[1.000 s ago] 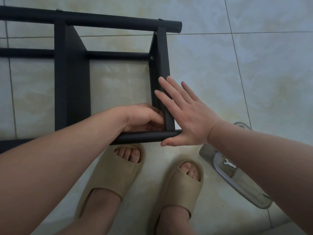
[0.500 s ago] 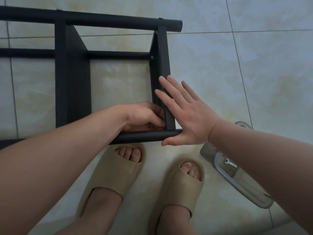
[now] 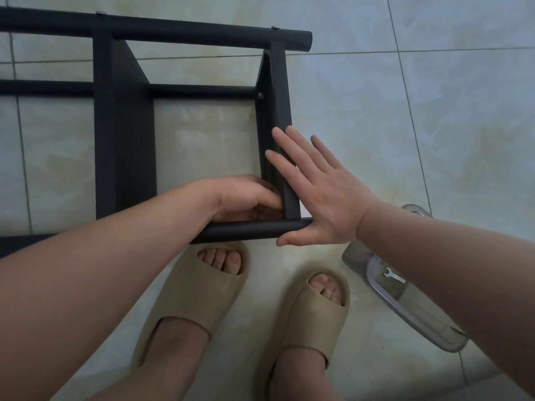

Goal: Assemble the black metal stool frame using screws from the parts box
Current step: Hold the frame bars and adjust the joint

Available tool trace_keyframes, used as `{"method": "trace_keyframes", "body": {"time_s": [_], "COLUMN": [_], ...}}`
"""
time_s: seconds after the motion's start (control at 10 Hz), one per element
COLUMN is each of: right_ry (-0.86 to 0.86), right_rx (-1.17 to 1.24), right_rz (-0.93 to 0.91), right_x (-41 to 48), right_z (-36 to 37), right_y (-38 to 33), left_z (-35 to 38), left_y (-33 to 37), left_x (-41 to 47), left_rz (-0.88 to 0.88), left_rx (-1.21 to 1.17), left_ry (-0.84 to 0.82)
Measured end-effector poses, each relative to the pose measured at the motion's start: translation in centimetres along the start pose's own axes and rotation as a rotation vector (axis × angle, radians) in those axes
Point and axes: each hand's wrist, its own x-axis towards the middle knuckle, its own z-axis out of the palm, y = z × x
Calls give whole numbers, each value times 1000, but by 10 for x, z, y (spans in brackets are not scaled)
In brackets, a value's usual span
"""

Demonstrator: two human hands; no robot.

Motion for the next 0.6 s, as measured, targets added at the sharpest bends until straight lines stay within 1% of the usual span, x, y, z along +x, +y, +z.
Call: {"method": "trace_keyframes", "body": {"time_s": [0.1, 0.3, 0.6], "right_ry": [1, 6, -1], "right_rx": [4, 10, -1], "right_rz": [0, -2, 1], "right_x": [0, 0, 0], "right_z": [0, 0, 0], "right_y": [0, 0, 0], "left_z": [1, -1, -3], "left_y": [0, -1, 1], "left_x": [2, 2, -1], "left_rz": [14, 30, 28], "left_rx": [9, 57, -33], "left_ry": [35, 45, -52]}}
